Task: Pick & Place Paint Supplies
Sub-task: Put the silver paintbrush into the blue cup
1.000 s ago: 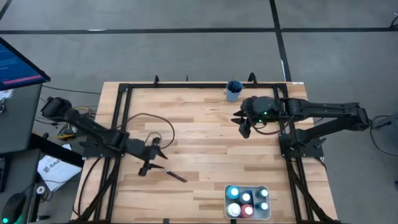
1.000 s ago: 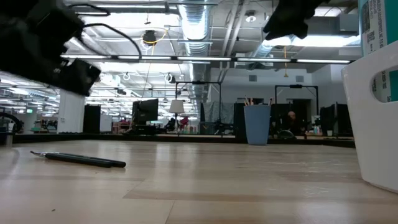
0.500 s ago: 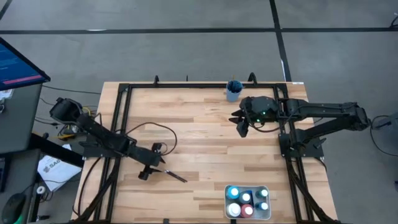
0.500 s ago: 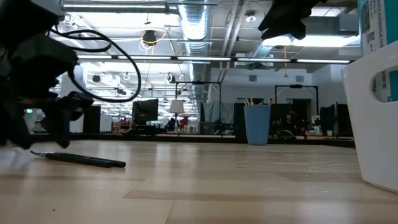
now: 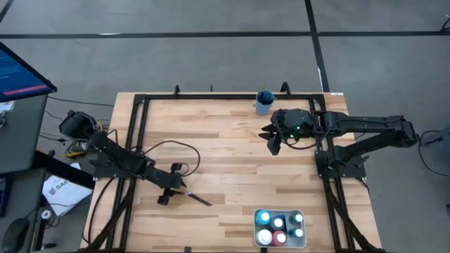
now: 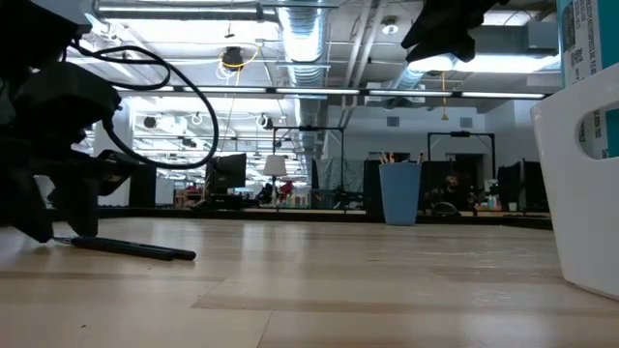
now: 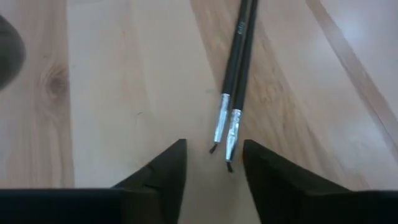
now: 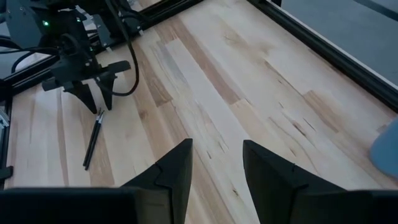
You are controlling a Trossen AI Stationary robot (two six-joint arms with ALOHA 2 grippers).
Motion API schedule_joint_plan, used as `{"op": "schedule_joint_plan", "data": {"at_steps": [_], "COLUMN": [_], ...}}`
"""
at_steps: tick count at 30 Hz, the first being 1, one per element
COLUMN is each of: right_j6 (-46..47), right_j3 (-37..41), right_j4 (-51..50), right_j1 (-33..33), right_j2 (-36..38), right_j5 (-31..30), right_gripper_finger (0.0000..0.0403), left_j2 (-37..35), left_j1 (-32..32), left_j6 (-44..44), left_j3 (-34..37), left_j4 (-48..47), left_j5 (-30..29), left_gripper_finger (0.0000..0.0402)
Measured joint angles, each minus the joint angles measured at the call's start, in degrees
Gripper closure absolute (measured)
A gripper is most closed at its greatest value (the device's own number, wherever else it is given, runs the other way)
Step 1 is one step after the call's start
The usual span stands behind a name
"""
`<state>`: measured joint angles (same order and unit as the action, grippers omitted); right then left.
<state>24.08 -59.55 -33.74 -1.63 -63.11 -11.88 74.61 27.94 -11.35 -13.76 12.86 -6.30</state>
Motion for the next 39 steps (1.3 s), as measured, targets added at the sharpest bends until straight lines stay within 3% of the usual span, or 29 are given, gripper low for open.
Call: {"op": "schedule_joint_plan", "data": {"at_steps": [6,14,28,34,39], "right_j6": [-0.07,-0.53,-0.63,-2.48,-5.17], "right_j3": [0.00,0.00,0.00,-0.13,-0.50], "right_j4": [-0.02,-0.09,1.76,7.24,11.08], "right_j1": [0.00,0.00,0.00,-0.02,0.00], "right_j2": [0.00,0.00,0.00,-1.08,-4.14], "right_j5": [0.00,0.00,0.20,3.10,5.91], "right_gripper_finger": [0.0269,0.0269,0.0269,0.0269,0.0269], "left_j2": [0.02,0.02,-3.65,-8.59,-8.90], "left_j1": [-0.04,-0.05,-1.90,-6.88,-11.84], "left_j6": [-2.59,-3.46,-14.51,-12.17,-3.72], "left_j3": [0.00,0.00,-3.07,-8.39,-14.41], "left_j4": [-0.07,0.01,-0.24,-3.29,-11.13], "left_j5": [-0.48,0.50,1.37,0.76,1.27], "left_gripper_finger": [0.0327,0.0395,0.0401,0.0401,0.0401]}}
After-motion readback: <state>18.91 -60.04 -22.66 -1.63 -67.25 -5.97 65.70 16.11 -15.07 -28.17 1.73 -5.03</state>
